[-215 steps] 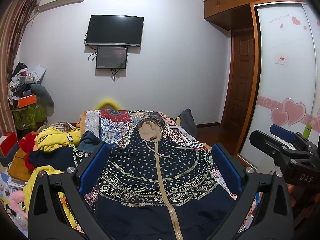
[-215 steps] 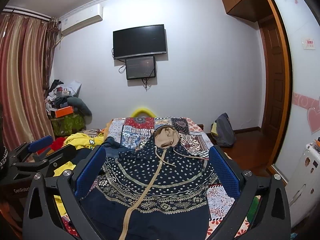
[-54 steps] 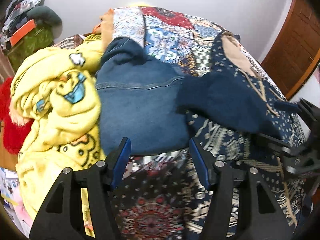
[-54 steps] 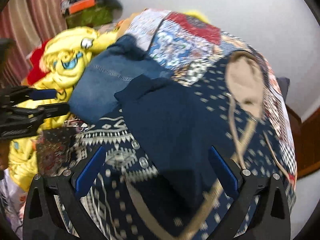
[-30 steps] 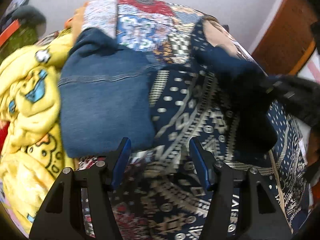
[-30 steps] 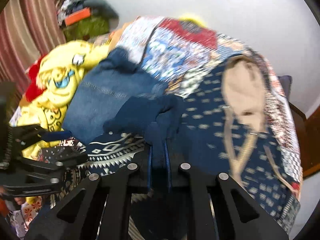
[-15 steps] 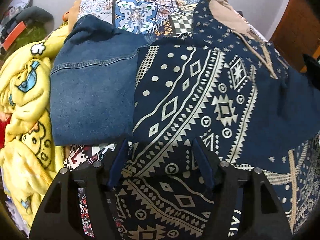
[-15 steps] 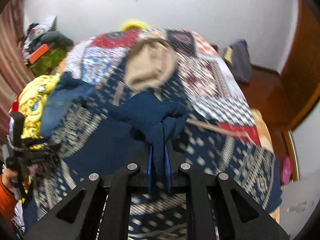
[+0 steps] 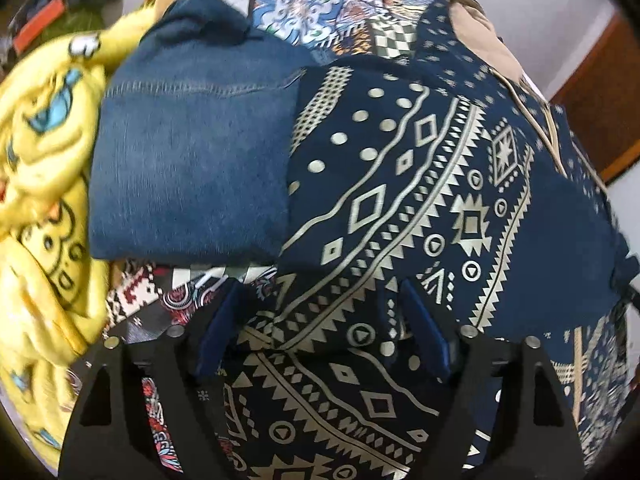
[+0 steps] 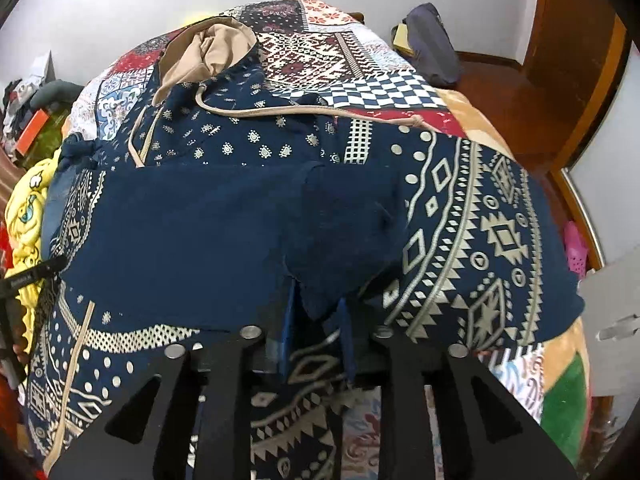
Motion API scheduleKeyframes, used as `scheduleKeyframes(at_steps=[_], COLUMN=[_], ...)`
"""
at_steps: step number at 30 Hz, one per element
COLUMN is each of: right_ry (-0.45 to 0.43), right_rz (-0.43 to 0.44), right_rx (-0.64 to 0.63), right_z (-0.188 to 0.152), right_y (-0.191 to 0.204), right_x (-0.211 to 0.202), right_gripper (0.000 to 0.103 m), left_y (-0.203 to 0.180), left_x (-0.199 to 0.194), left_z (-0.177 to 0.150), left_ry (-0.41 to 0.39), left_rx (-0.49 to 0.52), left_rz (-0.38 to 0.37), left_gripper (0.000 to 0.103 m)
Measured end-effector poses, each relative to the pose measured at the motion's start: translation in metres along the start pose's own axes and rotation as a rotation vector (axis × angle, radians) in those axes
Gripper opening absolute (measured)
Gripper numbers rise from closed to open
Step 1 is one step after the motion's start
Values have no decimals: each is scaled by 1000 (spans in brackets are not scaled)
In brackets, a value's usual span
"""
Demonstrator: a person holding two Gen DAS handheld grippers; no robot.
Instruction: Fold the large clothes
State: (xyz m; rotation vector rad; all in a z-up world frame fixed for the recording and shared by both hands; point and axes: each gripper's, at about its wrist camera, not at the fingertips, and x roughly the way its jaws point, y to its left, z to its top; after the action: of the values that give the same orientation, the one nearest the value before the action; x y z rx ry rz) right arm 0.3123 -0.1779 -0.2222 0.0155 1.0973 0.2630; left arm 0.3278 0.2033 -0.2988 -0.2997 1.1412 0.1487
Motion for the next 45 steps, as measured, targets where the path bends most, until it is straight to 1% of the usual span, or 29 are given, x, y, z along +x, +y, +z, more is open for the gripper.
scheduleKeyframes(at_steps=[2,4,5,6,7,8,9,12,14,17,18,20,23,25,28,32,36,42,44,45], right_ry=[-5,-16,-26,-37,-47,-70,-89,-153,-178,-205,-204,-188,-151,-113,-58,3,-19,-34,-47,-53], right_rz=[-15,-49,-66,-71,-73,-81,-92,-105,-105,-98,-85,-56,-58,-60,-34,35,83,102,102,101], right_rx=[-5,-9,-11,-14,-16,-16,-14,-2,16,69,90,136,188,225,291,393,453,484,498,503], right_z=[-1,0,0,1,2,2,2,6,11,13,12,11,3,-4,-14,-28,-29,-14,-8,-6], right_y=[-1,-4,-5,-6,-8,-10,-12,-20,-28,-44,-51,-65,-85,-101,-122,-143,-155,-165,-169,-170], right_x=[-9,-20,-27,-35,-42,-52,-60,-84,-95,-106,-108,-105,-96,-82,-61,-30,-18,-3,0,2], right_gripper=[30,32,35,43,48,59,66,71,72,72,72,72,72,72,72,73,75,75,72,66], left_y=[-1,-6,-10,-15,-22,-27,-34,-57,-74,-100,-107,-122,-143,-157,-172,-184,-187,-184,-182,-182], left_x=[-2,-5,-8,-13,-19,-24,-31,-55,-72,-96,-101,-107,-109,-100,-78,-51,-29,-12,-11,-11], left_z=[-1,-2,-2,-2,-3,-2,-1,2,5,11,13,19,21,20,17,12,8,9,9,8], left_ry=[3,5,2,-4,-15,-28,-46,-109,-149,-203,-217,-239,-249,-242,-204,-150,-108,-72,-72,-74], left_rx=[0,23,44,69,98,124,152,236,277,317,326,342,368,387,411,430,433,409,408,411], left_rz=[0,24,48,72,98,115,124,129,116,68,51,14,-18,-25,-22,-21,-23,-25,-22,-16], left_gripper=[82,81,81,81,81,81,81,81,81,84,86,87,87,88,88,88,88,88,88,88])
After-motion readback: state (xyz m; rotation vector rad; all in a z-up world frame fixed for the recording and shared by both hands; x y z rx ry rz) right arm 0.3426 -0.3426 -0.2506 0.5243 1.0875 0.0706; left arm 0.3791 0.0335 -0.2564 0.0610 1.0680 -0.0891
